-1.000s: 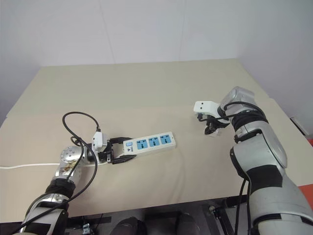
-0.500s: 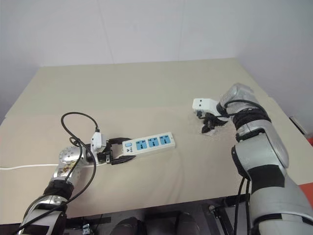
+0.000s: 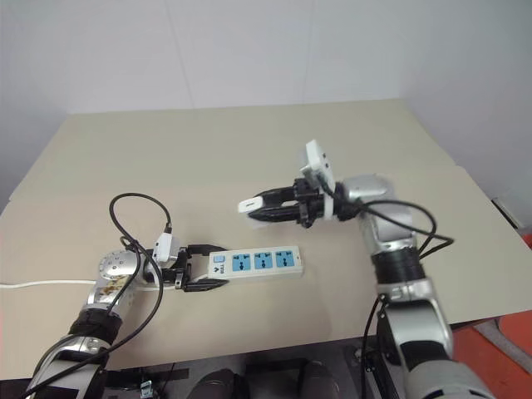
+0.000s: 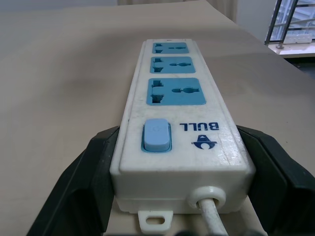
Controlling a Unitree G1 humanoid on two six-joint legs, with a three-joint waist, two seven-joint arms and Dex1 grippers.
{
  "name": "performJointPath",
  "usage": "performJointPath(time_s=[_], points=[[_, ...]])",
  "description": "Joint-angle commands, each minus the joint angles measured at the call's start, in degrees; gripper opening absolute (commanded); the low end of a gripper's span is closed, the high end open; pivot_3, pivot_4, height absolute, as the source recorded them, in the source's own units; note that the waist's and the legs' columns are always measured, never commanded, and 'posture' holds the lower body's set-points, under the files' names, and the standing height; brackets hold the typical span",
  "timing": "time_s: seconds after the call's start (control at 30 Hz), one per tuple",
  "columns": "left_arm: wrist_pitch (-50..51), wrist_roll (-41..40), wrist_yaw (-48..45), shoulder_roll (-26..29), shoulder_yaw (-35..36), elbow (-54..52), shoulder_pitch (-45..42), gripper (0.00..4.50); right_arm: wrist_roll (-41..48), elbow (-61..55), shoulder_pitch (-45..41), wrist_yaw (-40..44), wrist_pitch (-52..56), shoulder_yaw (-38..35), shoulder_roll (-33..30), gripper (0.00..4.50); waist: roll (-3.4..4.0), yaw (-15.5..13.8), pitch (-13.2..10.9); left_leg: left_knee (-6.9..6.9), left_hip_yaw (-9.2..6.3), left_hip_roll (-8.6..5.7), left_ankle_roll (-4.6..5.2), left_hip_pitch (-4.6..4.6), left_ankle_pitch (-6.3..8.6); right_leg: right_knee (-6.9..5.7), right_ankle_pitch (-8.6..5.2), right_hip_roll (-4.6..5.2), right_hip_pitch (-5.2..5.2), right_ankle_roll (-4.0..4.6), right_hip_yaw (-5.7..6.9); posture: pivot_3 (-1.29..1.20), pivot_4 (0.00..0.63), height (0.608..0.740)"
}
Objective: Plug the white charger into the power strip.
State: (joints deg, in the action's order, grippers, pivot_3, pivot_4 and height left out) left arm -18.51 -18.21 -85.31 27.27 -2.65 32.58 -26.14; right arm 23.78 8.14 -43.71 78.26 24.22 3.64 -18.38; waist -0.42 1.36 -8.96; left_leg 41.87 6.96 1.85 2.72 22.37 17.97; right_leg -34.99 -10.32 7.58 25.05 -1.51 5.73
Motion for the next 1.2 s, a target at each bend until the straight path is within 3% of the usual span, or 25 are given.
performJointPath(time_s=[0.03, 0.47, 1.2], points=[[-0.03, 0.95, -0.36, 0.43, -1.14, -1.79, 1.16, 3.26, 3.03, -4.04, 1.97, -3.3, 0.36, -0.15, 2.36, 1.11, 0.0, -0.18, 0.0, 0.0, 0.03, -0.01, 0.0, 0.0, 0.0, 0.0, 0.0, 0.0, -0.01, 0.0, 0.01, 0.0, 0.15, 0.74], [0.34, 0.96, 2.09, -0.36, -1.52, -3.96, 3.32, 3.26, 2.77, 3.94, 4.92, -4.84, -5.69, 3.0, 9.22, 1.11, 0.01, -0.55, 0.01, 0.0, 0.03, -0.02, 0.0, -0.04, 0.0, 0.01, -0.01, -0.01, -0.04, 0.02, 0.0, 0.0, 0.15, 0.74], [0.74, 1.01, 1.48, 0.87, -1.71, -4.16, 2.76, 3.26, -1.26, 24.74, 1.41, 4.59, -25.27, 3.34, 9.51, 1.11, 0.01, -0.43, 0.01, -0.01, 0.05, -0.02, 0.0, -0.06, 0.0, 0.01, -0.01, -0.02, -0.06, 0.02, 0.0, 0.0, 0.15, 0.74]])
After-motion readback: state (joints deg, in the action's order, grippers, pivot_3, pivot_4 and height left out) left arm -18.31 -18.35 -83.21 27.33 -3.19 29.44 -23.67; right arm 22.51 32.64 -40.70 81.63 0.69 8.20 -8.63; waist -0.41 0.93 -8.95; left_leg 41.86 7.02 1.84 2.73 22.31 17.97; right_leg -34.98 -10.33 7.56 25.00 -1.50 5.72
